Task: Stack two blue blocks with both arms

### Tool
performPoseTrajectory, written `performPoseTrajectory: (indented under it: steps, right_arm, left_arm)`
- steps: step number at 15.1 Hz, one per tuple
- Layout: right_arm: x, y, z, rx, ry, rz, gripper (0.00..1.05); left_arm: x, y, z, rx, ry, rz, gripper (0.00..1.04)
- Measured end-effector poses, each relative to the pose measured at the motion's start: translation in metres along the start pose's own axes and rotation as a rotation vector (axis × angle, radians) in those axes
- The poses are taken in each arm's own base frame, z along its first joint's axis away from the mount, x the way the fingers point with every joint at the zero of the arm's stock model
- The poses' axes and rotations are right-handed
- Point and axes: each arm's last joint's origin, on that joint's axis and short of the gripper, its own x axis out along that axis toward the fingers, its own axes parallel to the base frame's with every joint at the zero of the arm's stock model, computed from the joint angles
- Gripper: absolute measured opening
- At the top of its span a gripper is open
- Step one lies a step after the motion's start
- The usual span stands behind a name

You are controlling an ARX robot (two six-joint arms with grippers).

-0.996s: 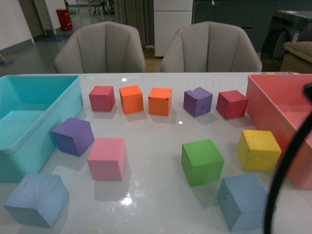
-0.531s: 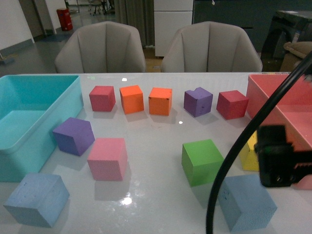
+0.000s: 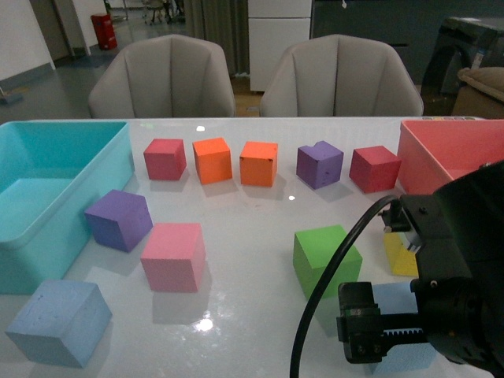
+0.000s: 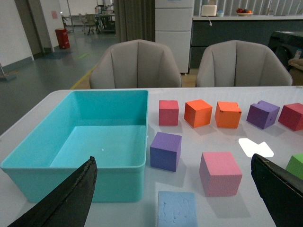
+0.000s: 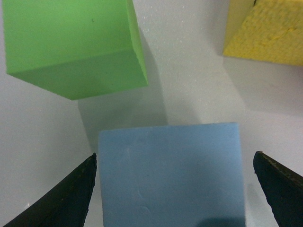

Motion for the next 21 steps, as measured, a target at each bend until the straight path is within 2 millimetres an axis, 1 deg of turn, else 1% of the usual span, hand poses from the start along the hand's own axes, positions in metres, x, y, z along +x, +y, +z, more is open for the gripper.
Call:
performPoseTrajectory:
  steps: [4, 5, 6, 7, 8, 10, 11, 12, 13, 14, 15, 16, 17, 19, 21]
  right_arm:
    - [0.012, -0.003, -0.013, -0.001, 0.041, 0.005, 0.98]
    - [0.012, -0.003, -0.013, 0.002, 0.036, 0.006, 0.98]
    - [0.011, -0.004, -0.014, 0.003, 0.03, -0.002, 0.84]
    - [-0.012, -0.004, -0.011, 0.0, 0.002, -0.009, 0.53]
    - [-0.023, -0.002, -0.003, 0.002, -0.035, -0.006, 0.49]
    - [-0.048, 0.005, 0.014, -0.002, -0.11, 0.002, 0.46]
    - [-0.057, 0.011, 0.027, -0.004, -0.149, 0.02, 0.45]
    - [-0.061, 0.018, 0.044, -0.004, -0.19, 0.038, 0.45]
    - [-0.061, 0.024, 0.062, -0.004, -0.221, 0.048, 0.45]
    - [-0.054, 0.029, 0.081, -0.01, -0.233, 0.057, 0.45]
    - [-0.041, 0.034, 0.096, -0.013, -0.221, 0.059, 0.45]
    - [-0.026, 0.039, 0.108, -0.019, -0.201, 0.065, 0.44]
    - [-0.005, 0.044, 0.12, -0.024, -0.173, 0.062, 0.44]
    - [0.028, 0.056, 0.139, -0.04, -0.148, 0.072, 0.44]
    - [0.056, 0.073, 0.153, -0.055, -0.121, 0.091, 0.44]
  left_arm:
    - [0.0, 0.0, 0.0, 0.0, 0.0, 0.0, 0.98]
    - [0.0, 0.0, 0.0, 0.0, 0.0, 0.0, 0.98]
    - [0.0, 0.0, 0.0, 0.0, 0.0, 0.0, 0.98]
    - [0.0, 0.0, 0.0, 0.0, 0.0, 0.0, 0.98]
    - [0.0, 0.0, 0.0, 0.0, 0.0, 0.0, 0.98]
    - [0.0, 0.0, 0.0, 0.0, 0.0, 0.0, 0.98]
    - [0.0, 0.0, 0.0, 0.0, 0.0, 0.0, 0.98]
    - [0.0, 0.0, 0.0, 0.0, 0.0, 0.0, 0.98]
    - [0.0, 0.0, 0.0, 0.0, 0.0, 0.0, 0.98]
    - [0.0, 0.0, 0.0, 0.0, 0.0, 0.0, 0.98]
    - [0.0, 0.0, 0.0, 0.0, 0.0, 0.0, 0.98]
    - [0.0, 0.0, 0.0, 0.0, 0.0, 0.0, 0.98]
    - [0.0, 0.0, 0.0, 0.0, 0.0, 0.0, 0.98]
    - [0.0, 0.0, 0.0, 0.0, 0.0, 0.0, 0.98]
    - [0.0, 0.0, 0.0, 0.0, 0.0, 0.0, 0.98]
